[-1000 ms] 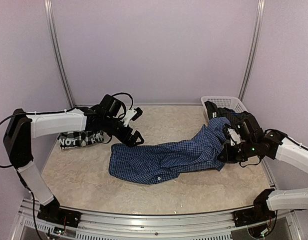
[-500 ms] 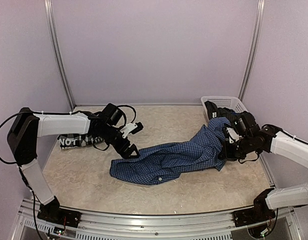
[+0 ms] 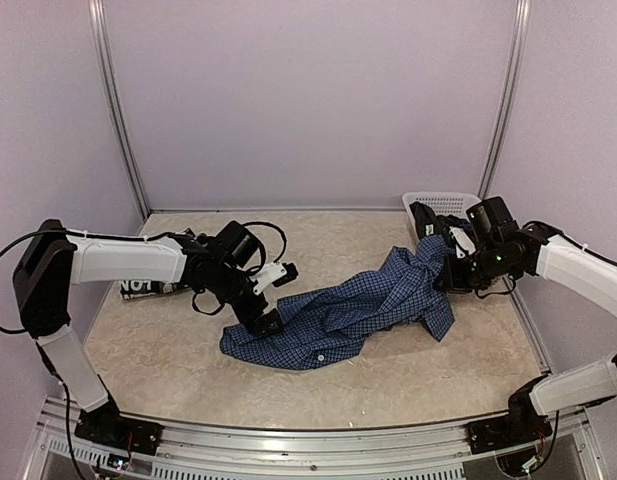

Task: Fold and stack the long sleeve shirts
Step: Flatten out the crumpled shirt at the center of the board.

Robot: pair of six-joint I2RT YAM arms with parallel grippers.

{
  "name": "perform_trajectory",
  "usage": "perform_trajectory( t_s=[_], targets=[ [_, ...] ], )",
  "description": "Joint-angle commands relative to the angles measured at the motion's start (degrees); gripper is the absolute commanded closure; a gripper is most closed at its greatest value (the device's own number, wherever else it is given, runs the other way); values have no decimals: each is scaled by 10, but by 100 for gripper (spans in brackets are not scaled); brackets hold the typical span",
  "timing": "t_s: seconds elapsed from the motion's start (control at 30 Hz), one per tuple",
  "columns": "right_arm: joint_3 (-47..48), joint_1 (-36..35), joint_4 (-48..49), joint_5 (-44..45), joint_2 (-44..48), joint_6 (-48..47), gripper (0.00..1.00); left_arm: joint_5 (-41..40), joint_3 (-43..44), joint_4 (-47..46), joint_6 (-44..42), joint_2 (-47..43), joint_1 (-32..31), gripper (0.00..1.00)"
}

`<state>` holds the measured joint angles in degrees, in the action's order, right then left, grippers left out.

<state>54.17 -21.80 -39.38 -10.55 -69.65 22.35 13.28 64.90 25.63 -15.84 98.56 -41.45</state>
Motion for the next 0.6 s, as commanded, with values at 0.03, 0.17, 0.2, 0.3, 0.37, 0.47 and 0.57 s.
perform_trajectory(
  t_s=[0.03,0.17,0.2,0.3,0.37,0.47,0.57],
  targets=[
    [41,23,-11,-14,-32,-48,100,-116,-14,20,1,9,-47,1],
    [54,32,-10,-21,-54,-66,100,-157,-2,43,16,2,-61,5],
    [57,35,-11,-22,-58,-70,100,-163,3,54,23,2,-61,6],
    [66,45,-9,-26,-66,-79,100,-166,6,75,37,6,-62,11],
    [73,50,-10,-27,-73,-83,100,-182,8,92,48,11,-63,14],
    [81,55,-9,-29,-78,-91,100,-211,6,115,63,22,-62,20],
    [83,58,-4,-37,-87,-95,100,-217,4,112,65,21,-60,25]
  ],
)
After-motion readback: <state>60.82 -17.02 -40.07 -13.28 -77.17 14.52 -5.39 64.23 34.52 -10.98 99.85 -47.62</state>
